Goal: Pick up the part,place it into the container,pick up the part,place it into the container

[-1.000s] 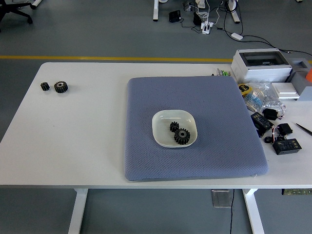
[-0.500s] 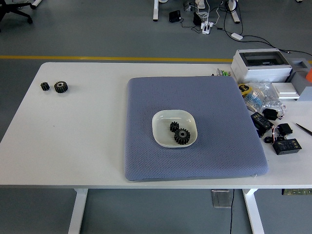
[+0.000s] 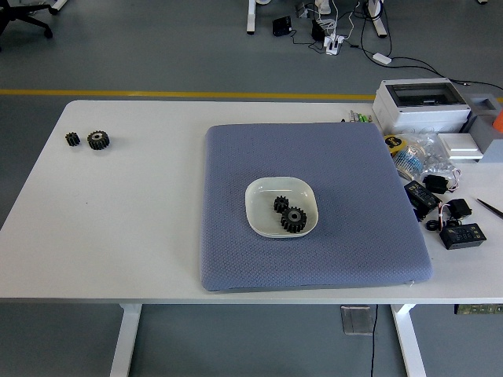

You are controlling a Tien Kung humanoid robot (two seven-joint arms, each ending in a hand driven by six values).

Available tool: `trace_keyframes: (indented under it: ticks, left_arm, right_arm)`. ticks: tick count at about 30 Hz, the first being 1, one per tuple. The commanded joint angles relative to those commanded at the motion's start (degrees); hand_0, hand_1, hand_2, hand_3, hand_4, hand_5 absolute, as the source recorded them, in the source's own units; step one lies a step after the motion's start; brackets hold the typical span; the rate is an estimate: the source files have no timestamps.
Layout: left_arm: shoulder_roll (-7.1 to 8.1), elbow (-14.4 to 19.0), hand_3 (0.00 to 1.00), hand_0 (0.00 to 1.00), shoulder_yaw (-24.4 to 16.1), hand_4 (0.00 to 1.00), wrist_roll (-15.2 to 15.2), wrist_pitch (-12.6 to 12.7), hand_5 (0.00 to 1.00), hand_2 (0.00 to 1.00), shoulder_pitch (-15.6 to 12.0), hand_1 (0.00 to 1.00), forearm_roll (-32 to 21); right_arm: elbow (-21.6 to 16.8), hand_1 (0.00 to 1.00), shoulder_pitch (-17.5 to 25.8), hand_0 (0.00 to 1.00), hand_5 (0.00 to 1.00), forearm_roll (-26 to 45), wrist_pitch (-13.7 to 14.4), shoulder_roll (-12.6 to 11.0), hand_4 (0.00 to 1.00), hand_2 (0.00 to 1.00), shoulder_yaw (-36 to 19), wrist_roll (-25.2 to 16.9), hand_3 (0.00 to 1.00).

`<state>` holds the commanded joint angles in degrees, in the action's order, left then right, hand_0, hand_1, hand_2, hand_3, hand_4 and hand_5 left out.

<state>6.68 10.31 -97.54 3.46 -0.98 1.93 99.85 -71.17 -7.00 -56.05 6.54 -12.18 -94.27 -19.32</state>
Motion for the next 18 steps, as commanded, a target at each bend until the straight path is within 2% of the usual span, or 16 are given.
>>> trace_keyframes:
  ticks: [18]
  left_arm:
    - [-0.37,0.0,0.571,0.719,-0.5,0.61,0.2,0.1,0.569,0.691,-0.4,0.681,0.0]
  right_arm:
    - [-0.1,0.002,-0.4,0.002,0.581,0.9,0.8,0.0,0.7,0.998,-0.5,0.0,0.002]
